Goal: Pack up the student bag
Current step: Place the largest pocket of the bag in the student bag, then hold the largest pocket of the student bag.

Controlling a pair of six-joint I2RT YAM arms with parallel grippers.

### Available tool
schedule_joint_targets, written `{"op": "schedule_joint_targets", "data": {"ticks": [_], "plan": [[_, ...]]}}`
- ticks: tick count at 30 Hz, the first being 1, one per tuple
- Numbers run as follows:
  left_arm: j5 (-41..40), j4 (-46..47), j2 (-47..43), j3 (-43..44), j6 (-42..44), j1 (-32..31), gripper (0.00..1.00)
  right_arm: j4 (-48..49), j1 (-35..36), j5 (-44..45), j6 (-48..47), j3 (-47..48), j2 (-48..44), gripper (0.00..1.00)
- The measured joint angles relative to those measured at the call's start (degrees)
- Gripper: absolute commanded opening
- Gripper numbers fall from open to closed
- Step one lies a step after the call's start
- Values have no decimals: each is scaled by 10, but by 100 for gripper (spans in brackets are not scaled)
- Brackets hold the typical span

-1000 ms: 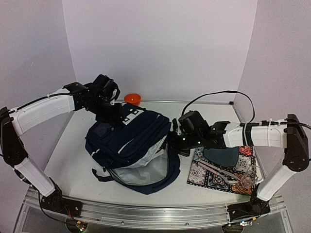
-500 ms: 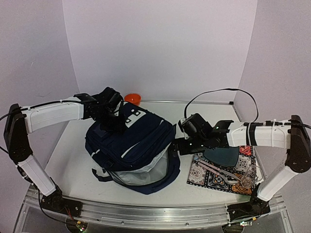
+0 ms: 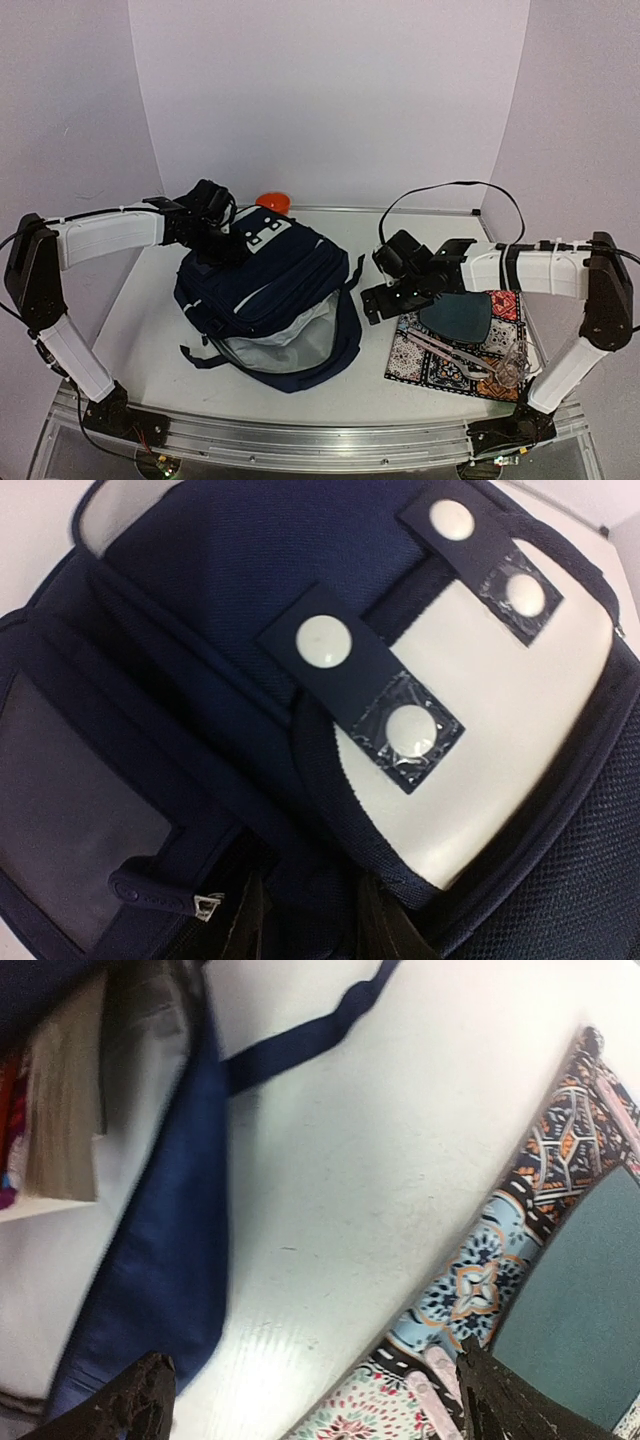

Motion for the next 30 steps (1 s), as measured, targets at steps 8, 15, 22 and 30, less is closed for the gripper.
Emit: {"op": "schedule_joint_targets", "data": {"ticks": [8,15,22,30], "plan": [[-4,11,-3,-7,-4,51,50,41,-57,-121,52,0,-97,98],[-8,-21,-31,0,1,53,61,206,-30,-268,191,-18,-104,98],[-32,-65,-99,-12,6,62,63,319,-11,-341,293,-24,-34,87],[-36,-108,-157,-96,3,70,63,335,-11,-348,338,-54,27,49]]}}
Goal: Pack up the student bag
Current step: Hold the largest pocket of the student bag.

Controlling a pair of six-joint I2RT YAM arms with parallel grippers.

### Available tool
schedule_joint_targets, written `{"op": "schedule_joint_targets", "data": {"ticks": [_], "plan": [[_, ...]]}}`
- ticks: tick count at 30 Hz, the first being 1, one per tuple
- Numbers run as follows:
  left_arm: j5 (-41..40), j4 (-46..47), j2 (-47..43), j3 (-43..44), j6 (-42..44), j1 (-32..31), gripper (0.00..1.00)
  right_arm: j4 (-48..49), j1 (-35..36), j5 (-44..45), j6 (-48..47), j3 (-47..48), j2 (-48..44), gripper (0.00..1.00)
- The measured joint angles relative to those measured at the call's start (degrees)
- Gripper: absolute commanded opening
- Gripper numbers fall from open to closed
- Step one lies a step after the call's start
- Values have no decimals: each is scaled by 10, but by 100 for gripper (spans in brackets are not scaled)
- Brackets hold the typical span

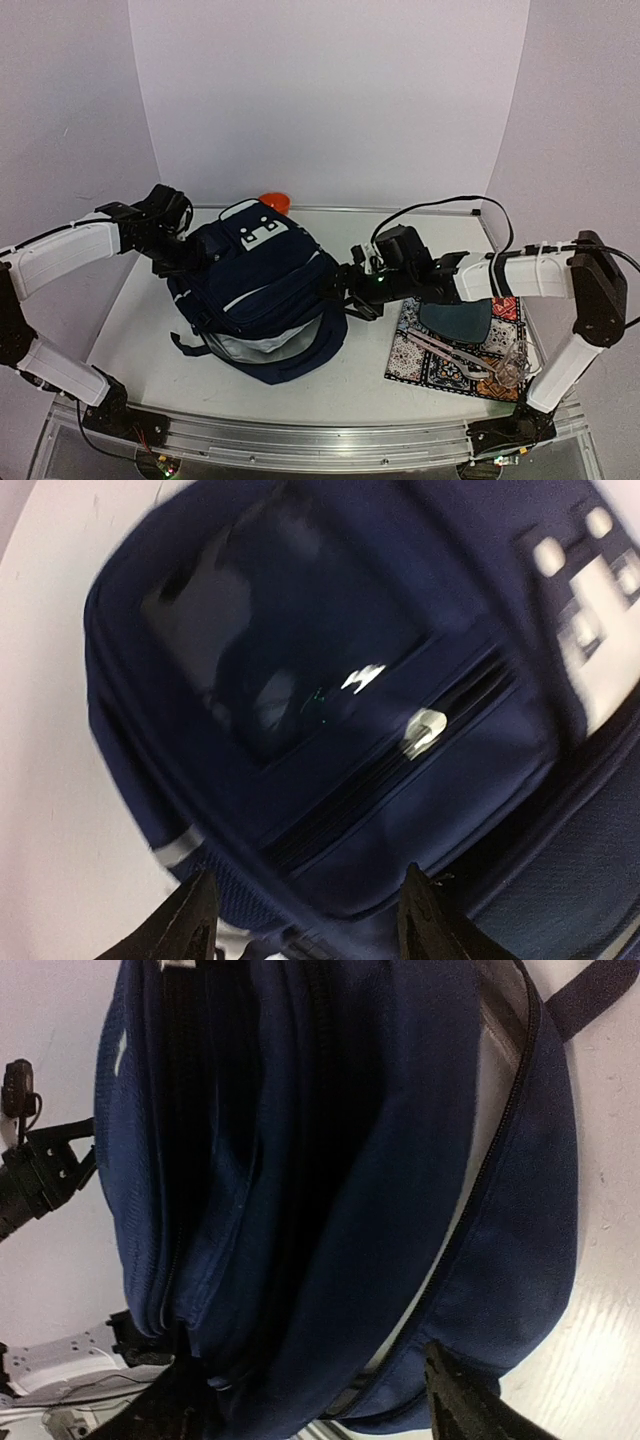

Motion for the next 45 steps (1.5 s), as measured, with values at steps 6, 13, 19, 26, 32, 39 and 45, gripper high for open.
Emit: {"op": "schedule_joint_targets", "data": {"ticks": [6,13,19,26,32,39,45], "plan": [[2,-23,-44,-61,-13,1,63,14,-11,-15,-12,2,27,3],[26,-26,-71,-111,-42,1,62,-8,-71,-44,-57,37,51,0],[78,17,-74,-165,-79,1,61,-39,-119,-56,-103,114,102,0],[126,105,-74,-229,-145,1,61,-57,-144,-57,-149,193,165,3],[139,203,-75,-276,-227,1,61,-71,-152,-53,-180,217,172,7],[140,318,-77,-317,-310,1,41,-78,-154,-44,-205,223,173,14],[154,381,-44,-320,-347,2,0,-75,-156,-23,-212,215,166,30]]}}
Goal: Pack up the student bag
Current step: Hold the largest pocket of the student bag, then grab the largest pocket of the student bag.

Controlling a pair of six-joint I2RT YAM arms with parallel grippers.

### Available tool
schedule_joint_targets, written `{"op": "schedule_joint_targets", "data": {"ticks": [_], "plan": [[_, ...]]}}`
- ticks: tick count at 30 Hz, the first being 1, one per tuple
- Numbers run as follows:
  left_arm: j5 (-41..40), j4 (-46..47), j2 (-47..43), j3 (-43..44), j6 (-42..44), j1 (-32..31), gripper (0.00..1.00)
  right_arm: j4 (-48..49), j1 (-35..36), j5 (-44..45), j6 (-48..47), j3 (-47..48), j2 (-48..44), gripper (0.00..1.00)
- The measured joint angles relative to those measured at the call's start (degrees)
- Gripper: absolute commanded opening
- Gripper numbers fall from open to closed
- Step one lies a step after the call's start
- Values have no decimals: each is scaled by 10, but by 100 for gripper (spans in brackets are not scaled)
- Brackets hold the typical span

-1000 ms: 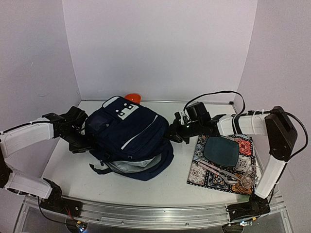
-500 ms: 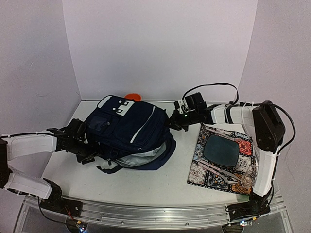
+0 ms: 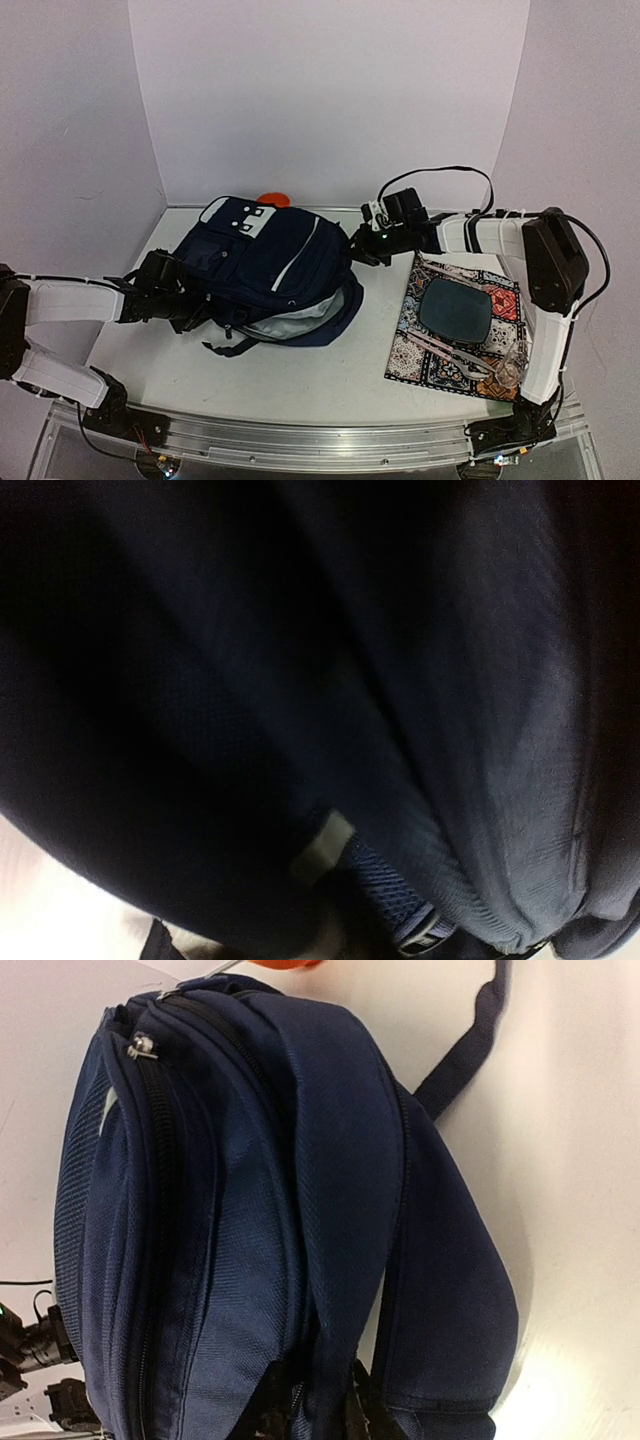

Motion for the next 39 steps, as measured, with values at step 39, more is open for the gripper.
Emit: {"op": "schedule_joint_targets", "data": {"ticks": [39], "plan": [[-3,30,-4,33,-194,-70,0,-31,361,222,-11,104,97,42]]}}
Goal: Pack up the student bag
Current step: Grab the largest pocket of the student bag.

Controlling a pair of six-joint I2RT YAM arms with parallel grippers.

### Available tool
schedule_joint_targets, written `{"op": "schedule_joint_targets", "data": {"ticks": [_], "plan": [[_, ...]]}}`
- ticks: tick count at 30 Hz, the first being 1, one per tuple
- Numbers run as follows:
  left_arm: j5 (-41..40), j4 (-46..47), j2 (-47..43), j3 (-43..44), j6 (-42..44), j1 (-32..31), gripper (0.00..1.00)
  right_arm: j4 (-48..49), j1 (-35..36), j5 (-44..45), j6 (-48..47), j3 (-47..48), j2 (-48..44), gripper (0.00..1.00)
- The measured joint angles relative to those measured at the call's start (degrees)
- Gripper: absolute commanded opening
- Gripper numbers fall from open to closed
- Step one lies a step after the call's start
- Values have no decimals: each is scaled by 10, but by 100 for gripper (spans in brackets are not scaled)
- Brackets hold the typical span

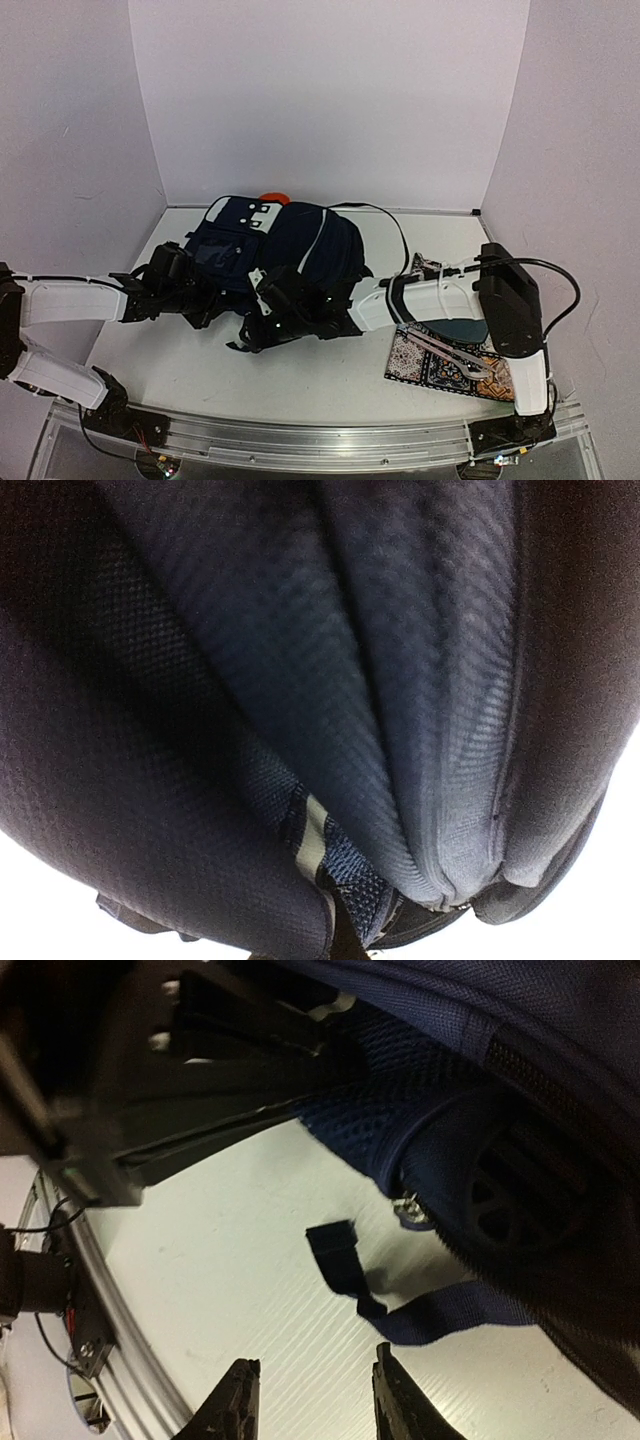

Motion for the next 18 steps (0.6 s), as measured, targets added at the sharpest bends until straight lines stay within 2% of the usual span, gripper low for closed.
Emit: {"op": "schedule_joint_targets", "data": {"ticks": [14,18], "plan": [[-14,0,2,9,-19,-16,0,29,0,138,0,57,68,45],[-15,0,2,11,-22,-20,0,29,4,159,0,70,80,42]]}}
